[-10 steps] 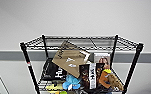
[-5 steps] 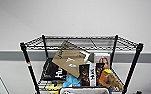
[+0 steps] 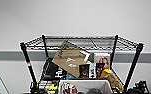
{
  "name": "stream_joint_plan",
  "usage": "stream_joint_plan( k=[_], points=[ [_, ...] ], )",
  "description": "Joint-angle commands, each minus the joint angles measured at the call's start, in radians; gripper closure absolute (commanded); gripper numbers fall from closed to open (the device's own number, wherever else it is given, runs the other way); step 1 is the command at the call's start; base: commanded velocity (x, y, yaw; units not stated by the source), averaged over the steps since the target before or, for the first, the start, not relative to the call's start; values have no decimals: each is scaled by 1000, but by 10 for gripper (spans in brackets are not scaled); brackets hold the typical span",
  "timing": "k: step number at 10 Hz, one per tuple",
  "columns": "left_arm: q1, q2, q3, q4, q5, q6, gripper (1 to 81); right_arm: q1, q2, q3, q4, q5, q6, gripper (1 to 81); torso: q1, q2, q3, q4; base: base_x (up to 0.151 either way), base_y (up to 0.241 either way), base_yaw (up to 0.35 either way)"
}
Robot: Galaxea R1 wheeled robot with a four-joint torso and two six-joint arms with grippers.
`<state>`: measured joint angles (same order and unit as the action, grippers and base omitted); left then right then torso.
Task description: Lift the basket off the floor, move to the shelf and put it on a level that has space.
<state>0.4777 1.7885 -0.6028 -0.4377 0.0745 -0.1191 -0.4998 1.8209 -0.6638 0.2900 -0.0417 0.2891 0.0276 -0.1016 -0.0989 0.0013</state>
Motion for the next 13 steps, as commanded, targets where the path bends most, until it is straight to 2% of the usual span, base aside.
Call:
stream_joint_plan(
  k=[1,6,10,11,13],
  points=[
    [-196,-40,84,2,31,-69,811,209,-44,89,101,-27,-5,811,0,0,0,0,0,0,0],
    [-352,-46,103,2,102,-192,811,376,-61,103,211,-89,-5,811,0,0,0,0,0,0,0],
    [-538,-72,106,2,145,-332,811,514,-72,101,302,-130,-5,811,0,0,0,0,0,0,0],
    [-584,-73,107,0,148,-373,811,562,-79,100,336,-152,1,811,0,0,0,0,0,0,0],
    [-665,-76,107,0,171,-439,811,657,-90,95,348,-195,58,811,0,0,0,0,0,0,0]
  ],
)
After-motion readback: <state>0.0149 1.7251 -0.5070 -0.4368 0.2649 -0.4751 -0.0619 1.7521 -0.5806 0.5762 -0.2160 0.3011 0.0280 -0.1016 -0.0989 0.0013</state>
